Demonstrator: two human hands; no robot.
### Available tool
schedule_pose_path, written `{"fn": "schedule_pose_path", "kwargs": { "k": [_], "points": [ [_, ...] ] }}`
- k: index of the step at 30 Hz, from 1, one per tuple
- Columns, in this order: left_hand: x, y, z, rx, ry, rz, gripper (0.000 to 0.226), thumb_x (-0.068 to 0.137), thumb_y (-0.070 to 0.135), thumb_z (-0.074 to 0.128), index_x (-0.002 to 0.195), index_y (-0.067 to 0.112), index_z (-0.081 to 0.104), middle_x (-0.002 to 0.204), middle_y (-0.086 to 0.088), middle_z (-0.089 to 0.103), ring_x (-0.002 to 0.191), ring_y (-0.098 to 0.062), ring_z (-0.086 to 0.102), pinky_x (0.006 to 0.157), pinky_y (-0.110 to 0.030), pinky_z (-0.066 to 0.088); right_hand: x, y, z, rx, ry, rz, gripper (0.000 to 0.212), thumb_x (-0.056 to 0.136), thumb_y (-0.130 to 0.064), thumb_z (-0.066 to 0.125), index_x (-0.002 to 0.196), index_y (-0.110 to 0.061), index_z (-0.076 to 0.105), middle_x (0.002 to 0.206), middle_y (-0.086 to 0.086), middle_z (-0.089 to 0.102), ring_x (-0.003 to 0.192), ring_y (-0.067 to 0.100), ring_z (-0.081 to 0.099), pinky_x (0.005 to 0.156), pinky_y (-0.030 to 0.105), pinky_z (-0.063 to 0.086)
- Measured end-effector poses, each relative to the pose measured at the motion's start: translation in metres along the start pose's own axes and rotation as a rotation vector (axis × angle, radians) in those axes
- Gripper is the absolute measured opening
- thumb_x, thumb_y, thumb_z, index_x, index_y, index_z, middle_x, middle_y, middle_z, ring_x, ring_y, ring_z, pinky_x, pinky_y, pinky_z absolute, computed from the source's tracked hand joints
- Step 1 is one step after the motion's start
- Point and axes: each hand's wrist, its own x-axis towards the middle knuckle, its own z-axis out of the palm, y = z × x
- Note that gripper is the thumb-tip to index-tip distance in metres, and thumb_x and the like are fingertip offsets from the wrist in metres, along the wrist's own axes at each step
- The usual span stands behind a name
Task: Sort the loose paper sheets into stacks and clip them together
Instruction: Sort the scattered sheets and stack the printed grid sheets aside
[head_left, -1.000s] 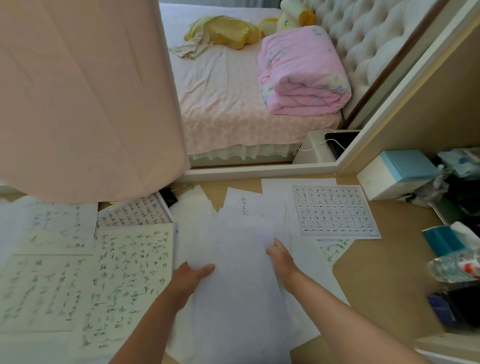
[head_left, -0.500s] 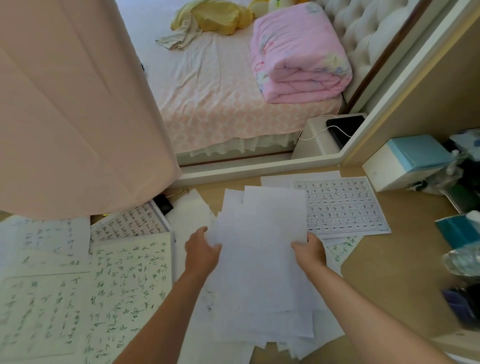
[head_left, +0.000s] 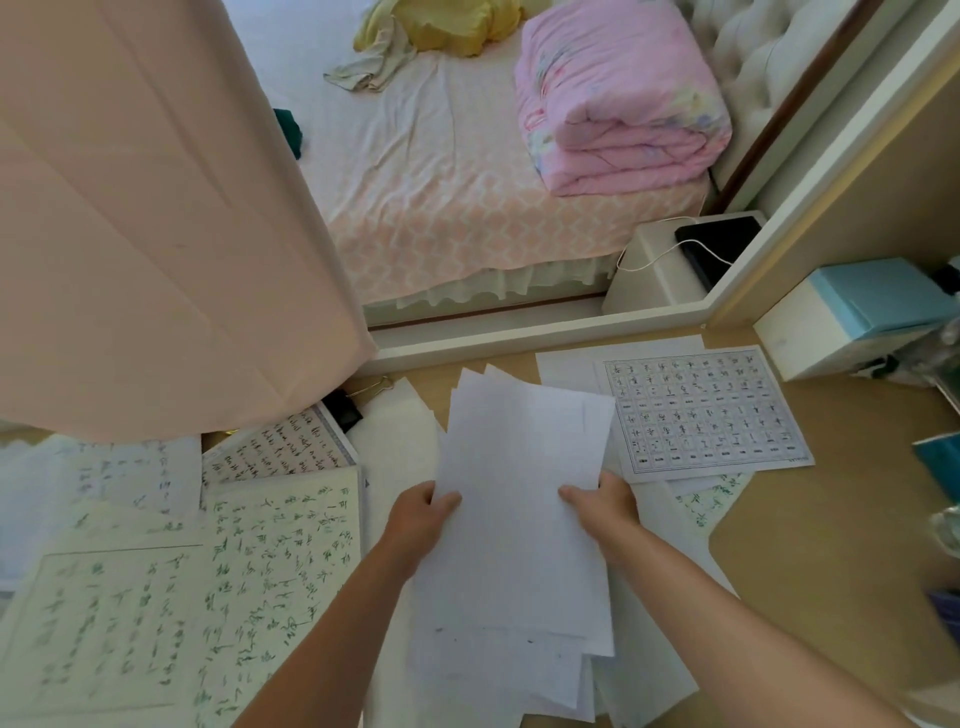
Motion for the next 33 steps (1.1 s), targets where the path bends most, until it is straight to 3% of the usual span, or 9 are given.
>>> {"fn": "schedule_pose_path", "kwargs": {
  "k": [3, 7, 12, 15, 19, 23, 25, 29, 33],
  "points": [
    [-0.004, -0.011, -0.008, -0.049, -0.061, -0.081, 0.029, 0.093, 0.041, 0.060, 0.093, 0.013, 0.068, 0.093, -0.005, 0.071, 0.081, -0.021, 0.067, 0.069, -0.033, 0.052, -0.003, 0.002, -0.011, 0.024, 0.077, -0.048, 0.010, 0.081, -0.012, 0.072, 0.082, -0.020, 0.068, 0.087, 0.000, 0.072, 0.082, 0.022, 0.067, 0.073, 0.031, 0.054],
    [-0.014, -0.030, -0.016, 0.023, -0.199, -0.072, 0.019, 0.092, 0.006, 0.060, 0.107, 0.013, 0.067, 0.098, -0.007, 0.072, 0.084, -0.020, 0.069, 0.070, -0.030, 0.058, -0.006, 0.008, -0.036, 0.084, 0.136, -0.065, 0.014, 0.083, -0.007, 0.070, 0.089, -0.019, 0.068, 0.089, 0.002, 0.070, 0.083, 0.023, 0.066, 0.074, 0.029, 0.050],
    [-0.024, -0.046, -0.013, -0.018, 0.095, -0.013, 0.010, 0.088, 0.018, 0.070, 0.099, 0.017, 0.070, 0.093, 0.003, 0.071, 0.084, -0.014, 0.066, 0.075, -0.028, 0.054, -0.010, 0.034, -0.064, 0.181, 0.045, 0.047, 0.022, 0.083, -0.002, 0.071, 0.104, -0.008, 0.069, 0.098, 0.009, 0.073, 0.091, 0.030, 0.070, 0.088, 0.046, 0.057],
    [-0.039, -0.045, -0.009, -0.041, 0.231, 0.010, 0.015, 0.094, 0.026, 0.062, 0.105, 0.015, 0.064, 0.093, 0.005, 0.065, 0.089, -0.016, 0.061, 0.077, -0.030, 0.047, -0.020, 0.047, -0.065, 0.189, -0.047, 0.086, 0.020, 0.089, 0.000, 0.066, 0.107, -0.007, 0.067, 0.103, 0.013, 0.072, 0.095, 0.033, 0.069, 0.082, 0.044, 0.057],
    [-0.051, -0.050, -0.010, 0.033, 0.103, -0.116, 0.021, 0.093, 0.022, 0.049, 0.112, 0.026, 0.055, 0.103, 0.002, 0.064, 0.097, -0.022, 0.060, 0.084, -0.037, 0.054, -0.029, 0.055, -0.051, 0.064, -0.122, -0.004, 0.027, 0.087, -0.002, 0.066, 0.112, -0.012, 0.069, 0.110, 0.010, 0.074, 0.097, 0.029, 0.070, 0.093, 0.050, 0.055],
    [-0.066, -0.053, -0.018, -0.253, -0.073, -0.199, 0.024, 0.095, 0.021, 0.050, 0.119, 0.021, 0.056, 0.110, -0.008, 0.067, 0.097, -0.028, 0.068, 0.076, -0.038, 0.059, -0.058, 0.039, -0.025, -0.030, -0.076, -0.090, 0.021, 0.087, -0.003, 0.067, 0.105, -0.013, 0.067, 0.102, 0.008, 0.071, 0.086, 0.022, 0.066, 0.073, 0.029, 0.052],
    [-0.077, -0.053, -0.020, -0.302, -0.122, -0.151, 0.024, 0.096, 0.036, 0.059, 0.114, 0.021, 0.058, 0.107, -0.006, 0.070, 0.094, -0.025, 0.070, 0.074, -0.036, 0.060, -0.073, 0.035, -0.008, -0.043, -0.087, -0.119, 0.023, 0.088, -0.003, 0.066, 0.109, -0.013, 0.066, 0.102, 0.008, 0.069, 0.087, 0.022, 0.064, 0.071, 0.026, 0.047],
    [-0.090, -0.064, -0.026, -0.178, -0.034, 0.028, 0.024, 0.091, 0.011, 0.065, 0.115, 0.013, 0.062, 0.105, -0.006, 0.071, 0.086, -0.018, 0.068, 0.069, -0.029, 0.056, -0.095, 0.036, 0.023, -0.101, -0.221, -0.129, 0.035, 0.090, -0.010, 0.067, 0.124, -0.012, 0.058, 0.115, 0.006, 0.067, 0.100, 0.022, 0.063, 0.084, 0.030, 0.049],
    [-0.110, -0.068, -0.061, -0.223, 0.076, 0.114, 0.027, 0.092, 0.004, 0.059, 0.115, 0.019, 0.062, 0.104, -0.004, 0.071, 0.089, -0.018, 0.068, 0.071, -0.032, 0.055, -0.111, 0.040, 0.032, -0.224, -0.285, -0.136, 0.046, 0.092, -0.021, 0.066, 0.134, -0.016, 0.048, 0.122, -0.001, 0.059, 0.103, 0.016, 0.058, 0.085, 0.028, 0.045]
  ]
}}
